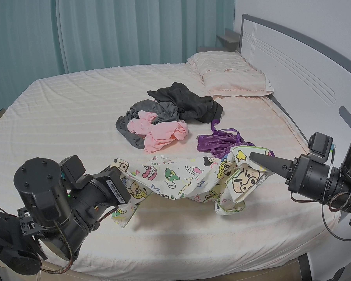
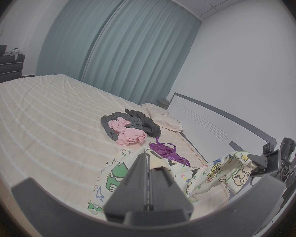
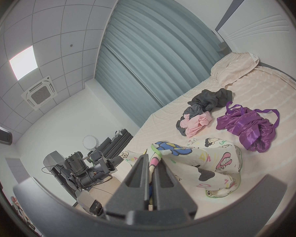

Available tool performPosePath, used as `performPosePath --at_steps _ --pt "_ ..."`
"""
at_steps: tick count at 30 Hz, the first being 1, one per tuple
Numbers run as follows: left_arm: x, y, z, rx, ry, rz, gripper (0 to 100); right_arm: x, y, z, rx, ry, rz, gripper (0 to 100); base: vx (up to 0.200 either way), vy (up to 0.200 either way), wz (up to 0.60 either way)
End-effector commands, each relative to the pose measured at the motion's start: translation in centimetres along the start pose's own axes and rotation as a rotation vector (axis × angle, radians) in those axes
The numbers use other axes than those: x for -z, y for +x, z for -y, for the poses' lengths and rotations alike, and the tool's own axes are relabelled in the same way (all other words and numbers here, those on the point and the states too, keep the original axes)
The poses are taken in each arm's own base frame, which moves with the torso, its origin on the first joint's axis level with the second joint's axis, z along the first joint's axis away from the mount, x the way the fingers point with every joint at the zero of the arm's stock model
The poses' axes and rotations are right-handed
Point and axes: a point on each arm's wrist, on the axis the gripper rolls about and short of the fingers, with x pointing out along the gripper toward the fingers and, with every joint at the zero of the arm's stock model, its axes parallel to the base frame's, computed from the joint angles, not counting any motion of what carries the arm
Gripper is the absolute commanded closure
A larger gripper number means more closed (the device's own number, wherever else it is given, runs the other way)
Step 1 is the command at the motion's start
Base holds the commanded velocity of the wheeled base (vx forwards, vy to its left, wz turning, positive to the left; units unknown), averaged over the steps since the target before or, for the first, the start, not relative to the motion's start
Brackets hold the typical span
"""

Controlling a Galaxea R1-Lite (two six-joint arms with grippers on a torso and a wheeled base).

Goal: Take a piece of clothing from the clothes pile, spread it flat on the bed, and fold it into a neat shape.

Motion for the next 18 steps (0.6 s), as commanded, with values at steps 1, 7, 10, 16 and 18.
performPosePath --at_steps 1,7,10,16,18 --pt "-0.14 -0.03 0.1 0.005 -0.004 0.005 100 0.04 0.03 0.14 0.006 0.003 -0.002 100 0.0 0.0 0.0" --pt "-0.1 -0.02 0.03 -0.016 0.0 0.014 100 -0.11 0.01 0.46 0.019 0.004 0.003 100 0.0 0.0 0.0" --pt "-0.18 -0.02 0.02 -0.022 -0.001 0.02 100 -0.18 0.04 0.42 0.017 0.003 0.006 100 0.0 0.0 0.0" --pt "-0.41 0.04 -0.2 -0.032 -0.008 0.029 100 -0.17 -0.01 0.42 0.018 0.003 0.007 100 0.0 0.2 0.0" --pt "-0.41 0.04 -0.2 -0.032 -0.008 0.029 100 -0.17 -0.01 0.42 0.018 0.003 0.007 100 0.0 0.2 0.0"
